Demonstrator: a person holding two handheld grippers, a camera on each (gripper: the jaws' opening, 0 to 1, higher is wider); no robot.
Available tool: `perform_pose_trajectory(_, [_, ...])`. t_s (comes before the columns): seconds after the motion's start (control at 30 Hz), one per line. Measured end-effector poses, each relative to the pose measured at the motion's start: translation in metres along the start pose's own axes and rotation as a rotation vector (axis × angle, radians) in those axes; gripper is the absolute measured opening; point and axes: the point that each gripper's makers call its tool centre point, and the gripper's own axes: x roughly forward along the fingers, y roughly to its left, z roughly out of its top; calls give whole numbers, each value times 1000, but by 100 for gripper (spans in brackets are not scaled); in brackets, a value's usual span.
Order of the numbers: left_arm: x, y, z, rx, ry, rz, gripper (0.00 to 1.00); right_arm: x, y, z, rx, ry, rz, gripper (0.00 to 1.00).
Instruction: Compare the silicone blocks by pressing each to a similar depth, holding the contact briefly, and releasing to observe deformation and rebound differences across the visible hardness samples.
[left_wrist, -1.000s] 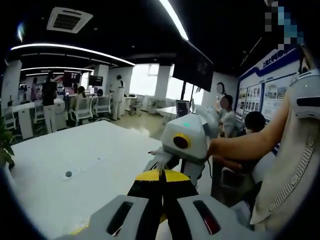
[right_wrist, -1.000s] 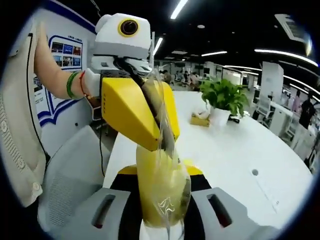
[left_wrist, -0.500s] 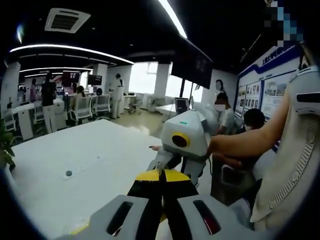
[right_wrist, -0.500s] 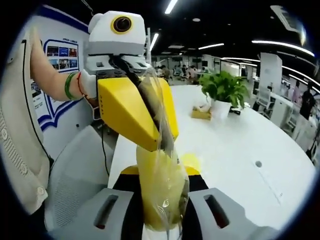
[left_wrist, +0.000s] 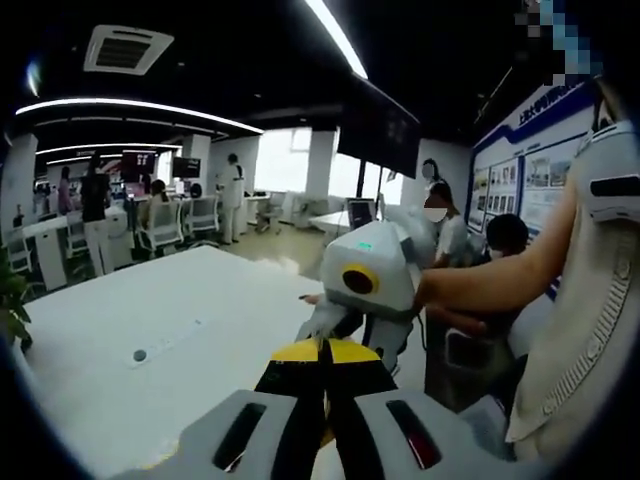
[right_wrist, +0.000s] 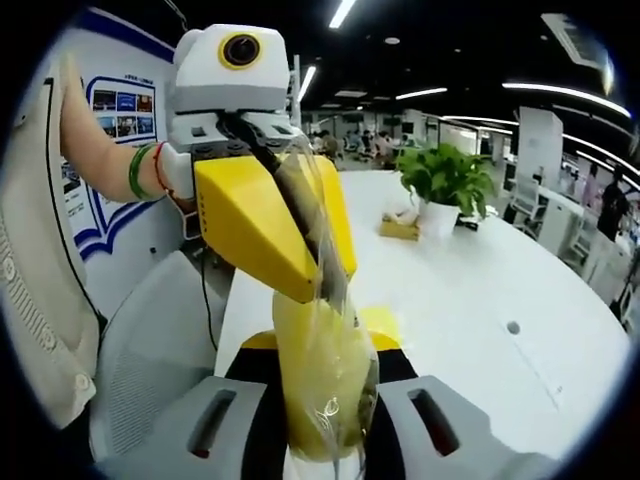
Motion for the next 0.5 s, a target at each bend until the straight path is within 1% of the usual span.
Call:
perform_pose_trajectory(0.13, [1,0,1,-11,-9,1,0,-1,-1,0,8,-2,3,16])
perform_pose_trajectory(0.23, [1,1,0,0,-3,4,0,0,2,-1,47,2,18,16])
perform_pose_trajectory(0.4, [0,1,-1,-13,2,3,0,0,3,-2,26,2,14,16])
perform_pose_trajectory(0.5, [0,1,-2,0,8,8,0,1,3,-2,25,5,16,17])
